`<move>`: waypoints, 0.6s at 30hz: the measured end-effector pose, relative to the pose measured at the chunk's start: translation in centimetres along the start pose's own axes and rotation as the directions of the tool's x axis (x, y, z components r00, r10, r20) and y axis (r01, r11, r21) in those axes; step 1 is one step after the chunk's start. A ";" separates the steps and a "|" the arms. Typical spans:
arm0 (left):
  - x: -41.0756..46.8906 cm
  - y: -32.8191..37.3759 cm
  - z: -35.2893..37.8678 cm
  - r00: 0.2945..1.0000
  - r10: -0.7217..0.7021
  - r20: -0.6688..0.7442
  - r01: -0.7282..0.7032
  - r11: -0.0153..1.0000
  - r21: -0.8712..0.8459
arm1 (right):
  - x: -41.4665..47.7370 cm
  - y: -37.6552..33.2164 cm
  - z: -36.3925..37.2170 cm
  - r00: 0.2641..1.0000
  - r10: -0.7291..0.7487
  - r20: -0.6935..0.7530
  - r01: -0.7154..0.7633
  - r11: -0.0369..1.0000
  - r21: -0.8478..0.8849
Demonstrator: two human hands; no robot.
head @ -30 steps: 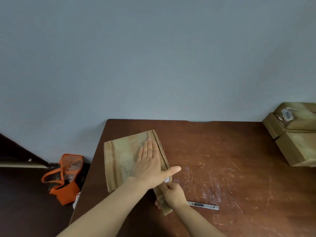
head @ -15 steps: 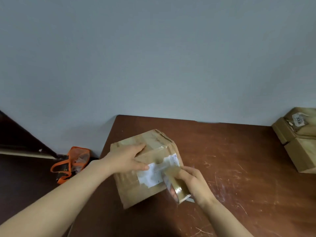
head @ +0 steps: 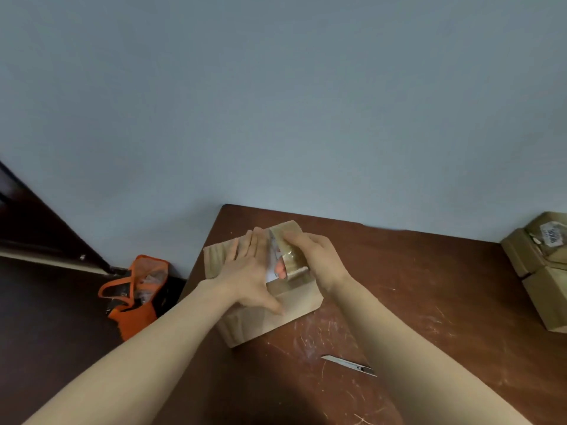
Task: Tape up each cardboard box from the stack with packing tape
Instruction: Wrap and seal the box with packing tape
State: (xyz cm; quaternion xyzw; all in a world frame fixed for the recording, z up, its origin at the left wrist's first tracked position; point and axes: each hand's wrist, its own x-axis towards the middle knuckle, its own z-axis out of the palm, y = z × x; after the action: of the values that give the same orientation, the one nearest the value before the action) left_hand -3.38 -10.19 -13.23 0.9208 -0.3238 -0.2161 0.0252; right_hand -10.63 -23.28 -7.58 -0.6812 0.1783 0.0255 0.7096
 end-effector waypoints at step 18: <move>-0.2 1.4 -1.7 0.979 -0.118 0.163 0.130 0.989 -0.067 | -4.3 10.1 -1.1 0.961 0.237 -0.142 -0.251 0.964 -0.088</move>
State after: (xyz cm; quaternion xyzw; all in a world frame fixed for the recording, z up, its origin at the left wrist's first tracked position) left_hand -3.66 -11.33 -11.40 0.9173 -0.2581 -0.3024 0.0215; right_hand -17.76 -22.78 -16.00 -0.6904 0.3053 0.0778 0.6512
